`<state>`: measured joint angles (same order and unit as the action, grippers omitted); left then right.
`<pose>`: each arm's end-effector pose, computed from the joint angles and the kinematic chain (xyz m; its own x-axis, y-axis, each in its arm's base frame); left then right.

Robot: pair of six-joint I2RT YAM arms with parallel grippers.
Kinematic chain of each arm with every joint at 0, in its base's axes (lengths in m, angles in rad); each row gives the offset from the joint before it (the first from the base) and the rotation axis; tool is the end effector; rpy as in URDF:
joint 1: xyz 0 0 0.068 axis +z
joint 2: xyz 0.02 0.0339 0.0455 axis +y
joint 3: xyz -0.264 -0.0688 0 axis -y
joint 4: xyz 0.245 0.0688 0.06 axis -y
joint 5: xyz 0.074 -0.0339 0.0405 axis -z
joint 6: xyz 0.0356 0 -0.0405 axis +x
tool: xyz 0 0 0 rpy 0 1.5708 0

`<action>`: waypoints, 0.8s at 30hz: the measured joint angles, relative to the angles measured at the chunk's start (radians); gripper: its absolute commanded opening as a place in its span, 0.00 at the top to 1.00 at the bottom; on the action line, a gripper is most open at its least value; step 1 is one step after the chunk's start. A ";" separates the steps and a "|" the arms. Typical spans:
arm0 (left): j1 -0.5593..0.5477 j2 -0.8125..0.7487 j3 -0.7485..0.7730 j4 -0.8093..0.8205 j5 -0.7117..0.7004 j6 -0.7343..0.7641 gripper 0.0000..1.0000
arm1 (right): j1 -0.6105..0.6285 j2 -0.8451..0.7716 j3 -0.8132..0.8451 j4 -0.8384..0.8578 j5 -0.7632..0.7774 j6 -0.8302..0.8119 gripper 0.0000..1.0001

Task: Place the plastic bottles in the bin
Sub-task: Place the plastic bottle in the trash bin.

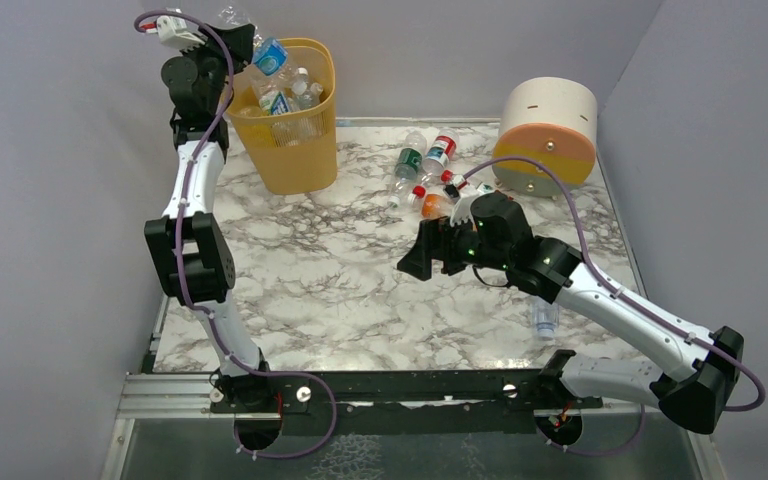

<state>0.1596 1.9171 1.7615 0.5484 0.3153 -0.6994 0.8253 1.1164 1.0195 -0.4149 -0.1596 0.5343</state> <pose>0.4565 0.0623 0.4244 0.2044 -0.5870 -0.7834 0.3441 0.7923 -0.5039 0.1647 0.1867 0.3333 -0.7032 -0.0205 -0.7107 -0.5360 0.6720 0.5110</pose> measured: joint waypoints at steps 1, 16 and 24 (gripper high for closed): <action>-0.002 0.010 0.000 0.006 0.001 0.006 0.66 | 0.000 0.002 0.000 0.002 -0.002 0.000 0.00; -0.027 0.099 0.040 -0.097 0.229 0.056 0.47 | 0.000 0.039 0.000 0.003 -0.008 0.000 0.01; -0.034 0.140 0.031 -0.198 0.307 0.077 0.01 | 0.000 0.055 0.021 0.002 -0.010 0.000 0.00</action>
<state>0.1253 2.0571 1.7924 0.3508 0.6220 -0.6220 0.8253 1.1709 1.0401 -0.4129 -0.1692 0.5339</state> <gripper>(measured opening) 0.978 0.994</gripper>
